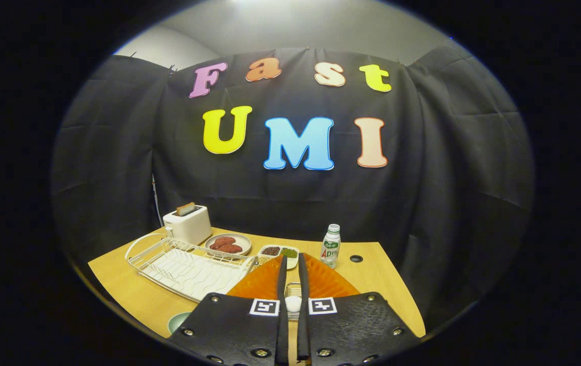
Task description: Take the plate from the dish rack, then take the spoon from the basket and place it into the plate.
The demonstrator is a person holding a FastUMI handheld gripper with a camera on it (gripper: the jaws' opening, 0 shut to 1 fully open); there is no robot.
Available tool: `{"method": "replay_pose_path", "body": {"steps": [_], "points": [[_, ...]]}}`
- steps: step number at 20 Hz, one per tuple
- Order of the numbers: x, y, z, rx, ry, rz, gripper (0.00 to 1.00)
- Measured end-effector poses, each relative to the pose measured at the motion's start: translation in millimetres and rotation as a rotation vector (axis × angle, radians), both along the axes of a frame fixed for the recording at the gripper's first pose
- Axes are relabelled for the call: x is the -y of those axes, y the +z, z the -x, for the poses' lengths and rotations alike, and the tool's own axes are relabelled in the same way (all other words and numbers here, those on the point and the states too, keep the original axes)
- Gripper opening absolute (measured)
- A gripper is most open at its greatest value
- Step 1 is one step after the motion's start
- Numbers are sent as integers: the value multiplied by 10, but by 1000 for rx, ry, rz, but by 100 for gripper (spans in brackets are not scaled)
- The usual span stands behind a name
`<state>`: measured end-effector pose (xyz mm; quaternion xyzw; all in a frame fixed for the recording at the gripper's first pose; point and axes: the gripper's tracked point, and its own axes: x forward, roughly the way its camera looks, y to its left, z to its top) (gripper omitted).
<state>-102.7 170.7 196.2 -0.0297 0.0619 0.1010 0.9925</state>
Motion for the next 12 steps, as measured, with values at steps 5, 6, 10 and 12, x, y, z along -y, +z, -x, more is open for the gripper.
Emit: {"method": "replay_pose_path", "body": {"steps": [5, 6, 10, 12], "points": [[-163, -237, 183, -75, -11, 21, 7], [-211, -306, 211, -93, -4, 27, 7], [-541, -674, 323, -191, 72, 41, 7], [-706, -823, 347, -226, 113, 67, 7]]}}
